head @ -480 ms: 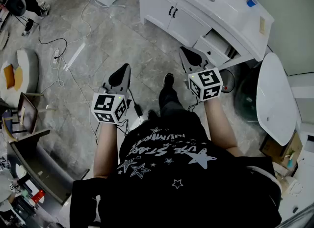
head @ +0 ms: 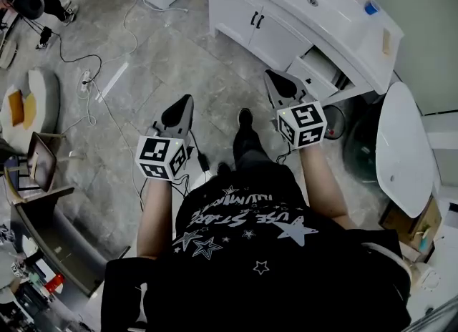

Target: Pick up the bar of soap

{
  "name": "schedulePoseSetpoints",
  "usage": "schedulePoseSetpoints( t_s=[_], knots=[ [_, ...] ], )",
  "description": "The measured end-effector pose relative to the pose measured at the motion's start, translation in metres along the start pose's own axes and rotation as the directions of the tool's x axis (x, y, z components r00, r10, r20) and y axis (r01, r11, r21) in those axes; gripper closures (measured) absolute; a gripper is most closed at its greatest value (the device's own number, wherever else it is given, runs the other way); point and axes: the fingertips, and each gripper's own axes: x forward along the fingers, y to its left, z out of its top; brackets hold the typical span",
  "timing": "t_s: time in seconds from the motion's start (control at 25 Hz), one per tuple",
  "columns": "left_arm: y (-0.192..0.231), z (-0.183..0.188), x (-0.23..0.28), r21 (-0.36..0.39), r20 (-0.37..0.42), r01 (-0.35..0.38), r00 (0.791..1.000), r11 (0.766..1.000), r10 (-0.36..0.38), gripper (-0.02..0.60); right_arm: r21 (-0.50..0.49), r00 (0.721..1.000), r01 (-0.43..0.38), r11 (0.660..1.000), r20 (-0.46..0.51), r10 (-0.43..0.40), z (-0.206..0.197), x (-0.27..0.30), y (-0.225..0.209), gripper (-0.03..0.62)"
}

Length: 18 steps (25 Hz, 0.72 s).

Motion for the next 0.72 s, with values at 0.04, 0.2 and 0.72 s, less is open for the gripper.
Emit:
schedulePoseSetpoints(
  t_s=[0.04,0.2,0.72],
  knots=[
    [0.001,0.001,0.003,0.0,-0.001,0.001,1.0,1.0,-0.001,0.571,-0.001,1.0,0.002,1.0,-0.001,-0.002,0.0,0.002,-0.003,0.588],
    [0.007,0.007,0.019,0.006,-0.001,0.0,1.0,1.0,0.0,0.571,0.017,1.0,0.007,1.0,0.009,-0.007,0.001,0.011,-0.018,0.588],
    [0.048,0.054,0.119,0.031,-0.002,-0.013,1.0,0.999,0.013,0.571,0.063,0.997,0.035,0.997,0.06,-0.039,0.031,0.085,-0.116,0.337]
  ],
)
